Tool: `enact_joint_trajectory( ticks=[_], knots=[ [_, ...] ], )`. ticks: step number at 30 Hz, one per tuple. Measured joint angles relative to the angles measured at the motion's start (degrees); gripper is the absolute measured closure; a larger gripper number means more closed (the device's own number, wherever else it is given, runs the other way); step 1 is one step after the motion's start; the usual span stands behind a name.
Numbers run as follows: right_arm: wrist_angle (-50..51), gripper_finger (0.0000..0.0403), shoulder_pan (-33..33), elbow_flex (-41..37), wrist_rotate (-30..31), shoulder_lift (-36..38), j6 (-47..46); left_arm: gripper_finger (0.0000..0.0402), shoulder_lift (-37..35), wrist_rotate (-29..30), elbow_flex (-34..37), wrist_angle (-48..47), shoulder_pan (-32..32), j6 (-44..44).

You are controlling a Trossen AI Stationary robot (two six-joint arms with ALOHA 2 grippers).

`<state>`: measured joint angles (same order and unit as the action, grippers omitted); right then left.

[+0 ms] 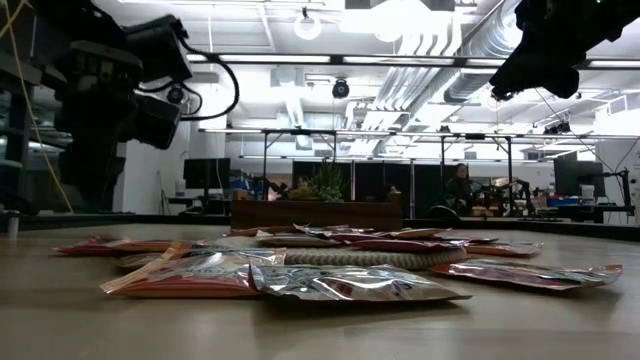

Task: Pick & Place Tea
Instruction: Put the red tea bag into the left section of the wooden organizer

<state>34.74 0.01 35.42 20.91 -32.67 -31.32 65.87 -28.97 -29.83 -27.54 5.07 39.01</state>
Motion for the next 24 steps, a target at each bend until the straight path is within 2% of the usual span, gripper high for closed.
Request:
enact_joint_trajectory(
  ticks=[7, 18, 24],
  knots=[
    [-0.1, 0.0304, 0.0, 0.0, 0.1, 0.0, 0.4, 0.0208, 0.0, 11.7, 0.1, 1.1, -4.9, 12.1],
    [-1.3, 0.0304, 0.0, 0.0, 0.1, 0.0, 1.5, 0.0208, 0.1, 17.6, 0.1, 2.4, -10.6, 25.7],
    [-1.8, 0.0304, 0.0, 0.0, 0.1, 0.0, 1.9, 0.0208, 5.5, 19.2, 0.1, 5.9, -13.6, 30.0]
  ],
)
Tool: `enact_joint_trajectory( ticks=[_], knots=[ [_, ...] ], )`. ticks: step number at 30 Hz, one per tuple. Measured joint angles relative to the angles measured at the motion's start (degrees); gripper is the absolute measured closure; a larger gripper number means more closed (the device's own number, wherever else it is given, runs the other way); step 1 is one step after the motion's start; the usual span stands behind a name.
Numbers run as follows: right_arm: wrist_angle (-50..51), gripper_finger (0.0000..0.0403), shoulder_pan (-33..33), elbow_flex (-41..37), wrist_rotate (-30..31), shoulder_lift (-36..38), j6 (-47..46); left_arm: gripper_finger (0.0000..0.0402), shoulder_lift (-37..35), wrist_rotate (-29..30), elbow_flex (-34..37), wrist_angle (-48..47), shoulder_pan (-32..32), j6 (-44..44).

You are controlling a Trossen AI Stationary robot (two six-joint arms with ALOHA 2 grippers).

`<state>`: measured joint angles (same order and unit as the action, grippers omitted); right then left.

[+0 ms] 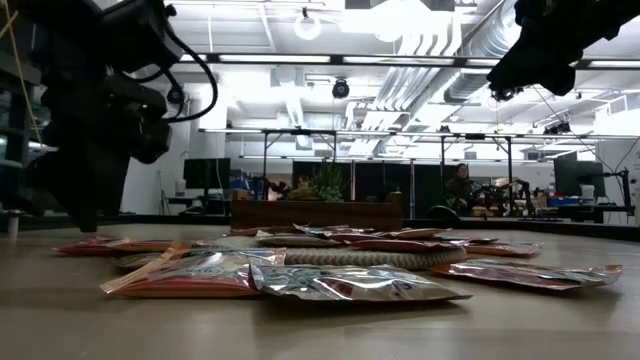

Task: Pick & Place Tea
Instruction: Put the red tea bag into the left section of the wooden organizer

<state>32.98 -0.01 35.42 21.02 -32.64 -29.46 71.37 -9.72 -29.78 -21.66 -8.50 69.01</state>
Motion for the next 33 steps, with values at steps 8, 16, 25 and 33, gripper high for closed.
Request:
enact_joint_trajectory(
  ticks=[8, 16, 25, 33],
  knots=[
    [-0.3, 0.0304, 0.0, 0.0, -0.2, 0.0, 0.1, 0.0208, 7.1, -2.1, -0.7, 5.3, -0.5, 3.3],
    [-0.3, 0.0304, 0.0, 0.0, -0.2, 0.0, 1.0, 0.0208, 7.8, -4.0, -1.4, 6.5, -0.5, 3.3],
    [-0.3, 0.0304, 0.0, 0.0, -0.2, 0.0, 1.4, 0.021, 7.8, -4.6, -1.4, 6.5, -0.5, 3.5],
    [-0.3, 0.0304, 0.0, 0.0, -0.2, 0.0, 1.4, 0.0275, 9.4, -4.8, -1.5, 5.2, -0.5, 3.5]
  ],
)
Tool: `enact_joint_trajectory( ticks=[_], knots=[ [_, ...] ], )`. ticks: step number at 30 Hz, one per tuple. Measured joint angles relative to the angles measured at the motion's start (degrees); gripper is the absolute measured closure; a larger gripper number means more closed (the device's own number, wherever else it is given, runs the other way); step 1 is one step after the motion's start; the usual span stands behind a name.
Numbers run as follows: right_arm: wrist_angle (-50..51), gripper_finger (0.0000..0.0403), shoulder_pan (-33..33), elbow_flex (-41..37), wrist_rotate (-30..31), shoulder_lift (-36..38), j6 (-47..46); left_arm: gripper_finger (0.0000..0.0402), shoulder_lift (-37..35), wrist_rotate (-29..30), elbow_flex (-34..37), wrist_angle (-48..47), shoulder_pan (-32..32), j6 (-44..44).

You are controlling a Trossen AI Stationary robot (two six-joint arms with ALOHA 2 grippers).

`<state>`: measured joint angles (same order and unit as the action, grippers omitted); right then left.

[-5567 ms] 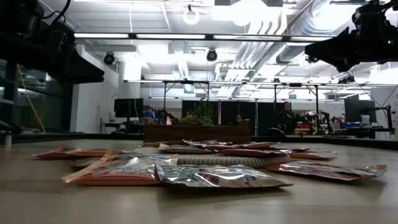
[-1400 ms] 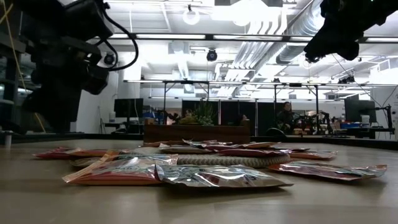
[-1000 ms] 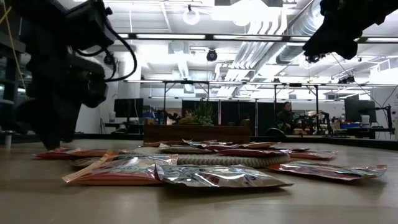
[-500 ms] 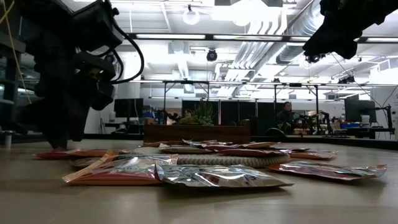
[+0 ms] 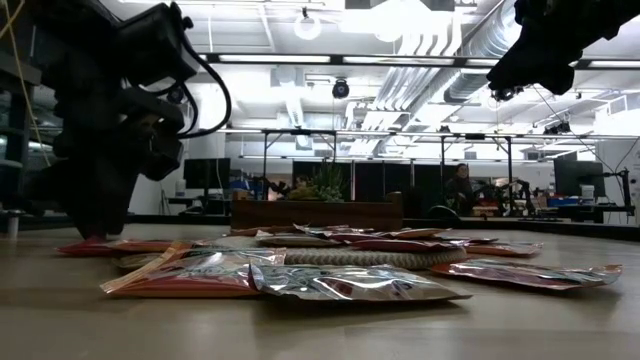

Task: Pick & Place Tea
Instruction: Put the red tea bag into the left section of the wooden organizer

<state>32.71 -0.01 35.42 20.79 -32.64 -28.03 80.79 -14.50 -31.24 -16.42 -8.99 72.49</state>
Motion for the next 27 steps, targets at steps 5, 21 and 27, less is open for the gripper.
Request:
enact_joint_trajectory(
  ticks=[5, 21, 27],
  knots=[
    [0.0, 0.0304, 0.0, 0.0, 0.0, 0.0, 0.0, 0.0335, 0.7, -0.1, 0.0, -0.4, 0.0, -0.1],
    [0.0, 0.0304, 0.0, 0.0, 0.7, 0.0, 1.1, 0.0401, -1.6, 2.1, 0.3, -0.5, -0.1, -1.7],
    [0.0, 0.0304, 0.0, 0.0, 0.7, 0.0, 1.1, 0.0402, -6.6, 6.5, 0.4, -4.5, -0.1, -0.7]
  ],
)
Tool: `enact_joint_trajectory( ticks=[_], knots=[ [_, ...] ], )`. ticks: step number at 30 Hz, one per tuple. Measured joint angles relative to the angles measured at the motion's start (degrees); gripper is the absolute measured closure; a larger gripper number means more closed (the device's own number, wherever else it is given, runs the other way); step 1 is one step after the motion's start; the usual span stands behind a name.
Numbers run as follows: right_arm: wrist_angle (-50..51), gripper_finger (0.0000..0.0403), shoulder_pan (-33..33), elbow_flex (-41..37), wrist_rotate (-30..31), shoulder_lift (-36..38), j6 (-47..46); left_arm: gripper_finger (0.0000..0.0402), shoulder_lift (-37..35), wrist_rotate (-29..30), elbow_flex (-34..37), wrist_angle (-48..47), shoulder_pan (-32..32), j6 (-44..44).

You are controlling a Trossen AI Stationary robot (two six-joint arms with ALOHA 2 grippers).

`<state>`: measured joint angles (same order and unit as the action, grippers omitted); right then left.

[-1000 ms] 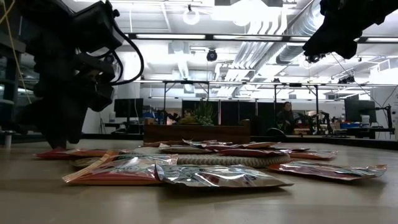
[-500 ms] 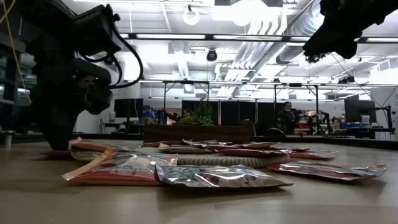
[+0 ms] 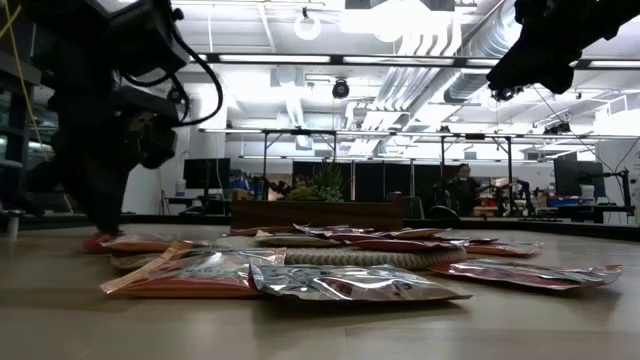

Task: Pick & Place Tea
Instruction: Put the red tea bag into the left section of the wooden organizer

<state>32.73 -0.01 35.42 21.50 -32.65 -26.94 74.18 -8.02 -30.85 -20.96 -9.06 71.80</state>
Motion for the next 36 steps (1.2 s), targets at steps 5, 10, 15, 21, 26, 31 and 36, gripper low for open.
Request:
enact_joint_trajectory(
  ticks=[5, 10, 15, 21, 26, 31, 36],
  knots=[
    [0.0, 0.0304, 0.0, 0.0, 0.0, 0.0, 0.0, 0.0401, -4.5, 2.7, 0.0, -2.4, 0.0, 0.1],
    [0.0, 0.0304, 0.0, 0.0, 0.0, 0.0, 0.0, 0.0401, -8.6, 6.1, -0.1, -3.4, 0.0, -0.6],
    [-0.5, 0.0304, 0.0, 0.0, 0.0, 0.0, 0.0, 0.0401, -11.8, 10.2, -0.3, -3.9, 0.0, -3.8],
    [-0.5, 0.0304, 0.0, 0.0, 0.1, 0.0, 0.0, 0.0401, -12.1, 14.9, -7.9, -14.1, 0.0, -14.6],
    [-0.6, 0.0304, 0.0, 0.0, 1.0, 0.0, 0.0, 0.0401, -12.1, 20.3, -14.1, -17.6, 0.0, -23.7],
    [-0.6, 0.0304, 0.0, 0.0, 1.1, 0.0, 0.0, 0.0401, -12.1, 26.9, -18.3, -18.2, 0.0, -34.5],
    [-0.6, 0.0304, 0.0, 0.0, 1.8, 0.0, 0.0, 0.0401, -12.2, 29.4, -19.9, -15.9, 0.1, -51.3]
  ],
)
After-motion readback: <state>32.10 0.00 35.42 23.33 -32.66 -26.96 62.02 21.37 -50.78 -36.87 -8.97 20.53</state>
